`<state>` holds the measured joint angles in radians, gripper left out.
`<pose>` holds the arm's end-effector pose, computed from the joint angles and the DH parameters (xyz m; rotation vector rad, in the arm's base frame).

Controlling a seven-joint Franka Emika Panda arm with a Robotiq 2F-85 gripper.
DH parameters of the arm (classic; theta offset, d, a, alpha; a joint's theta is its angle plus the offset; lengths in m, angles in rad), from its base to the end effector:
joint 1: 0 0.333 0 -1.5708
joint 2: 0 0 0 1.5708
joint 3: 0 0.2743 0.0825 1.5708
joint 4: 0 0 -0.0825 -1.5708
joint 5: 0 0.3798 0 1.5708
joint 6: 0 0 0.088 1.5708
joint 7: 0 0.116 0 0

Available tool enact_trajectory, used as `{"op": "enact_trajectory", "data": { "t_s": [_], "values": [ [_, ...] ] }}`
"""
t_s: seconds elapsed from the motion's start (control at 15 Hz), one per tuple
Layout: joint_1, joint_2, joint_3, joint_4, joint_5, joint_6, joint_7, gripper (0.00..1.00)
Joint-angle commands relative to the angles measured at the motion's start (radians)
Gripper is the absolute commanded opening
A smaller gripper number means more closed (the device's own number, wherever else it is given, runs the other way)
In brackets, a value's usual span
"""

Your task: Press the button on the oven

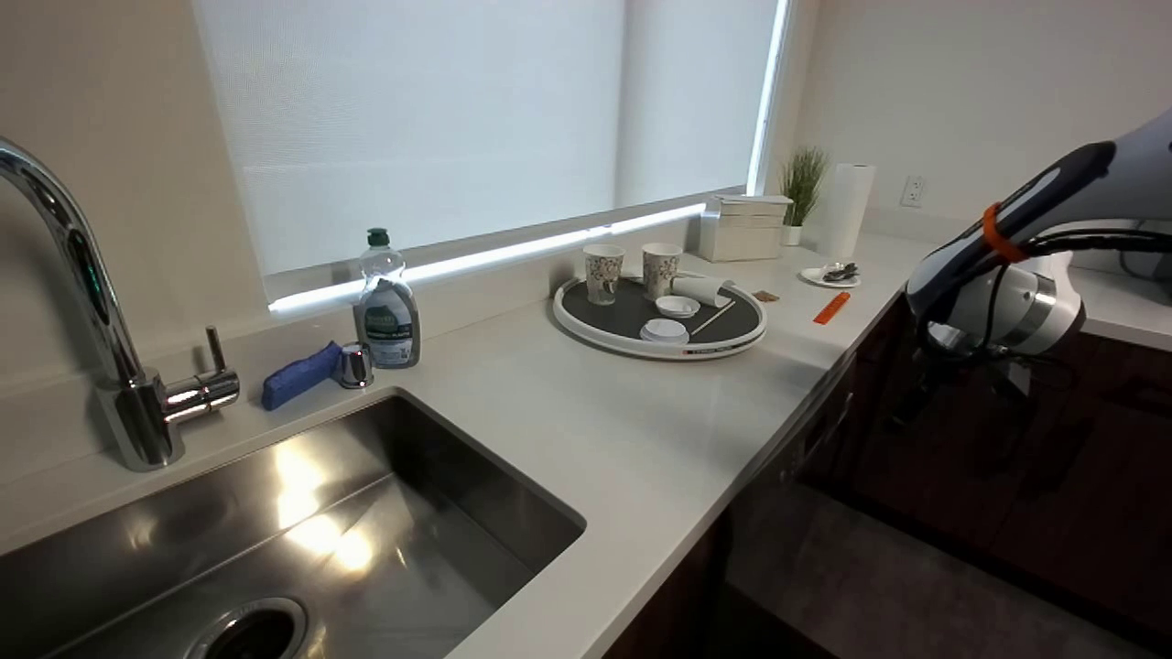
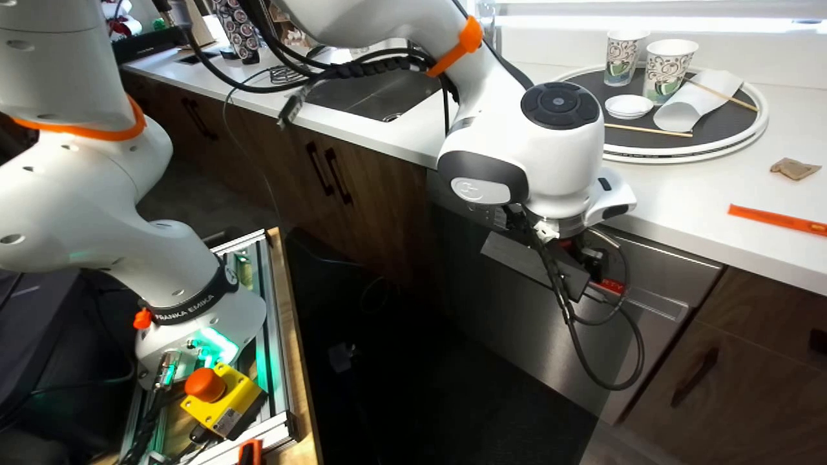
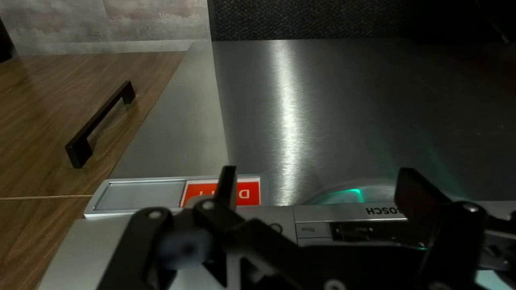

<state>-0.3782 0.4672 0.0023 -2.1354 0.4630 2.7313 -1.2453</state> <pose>0.5171 -0.2206 0.1515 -2.9859 -0.6911 -0.3688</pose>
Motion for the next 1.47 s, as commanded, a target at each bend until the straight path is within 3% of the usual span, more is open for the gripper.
{"op": "enact_trajectory", "data": {
  "t_s": [0.0,0.87,1.27,1.4],
  "values": [
    [0.019,-0.069,-0.018,-0.068,-0.091,-0.008,0.098,1.00],
    [0.055,-0.219,-0.033,-0.187,-0.182,0.003,0.294,1.00],
    [0.066,-0.270,-0.036,-0.225,-0.181,0.007,0.313,1.00],
    [0.053,-0.237,-0.023,-0.184,-0.148,-0.002,0.277,1.00]
  ]
}}
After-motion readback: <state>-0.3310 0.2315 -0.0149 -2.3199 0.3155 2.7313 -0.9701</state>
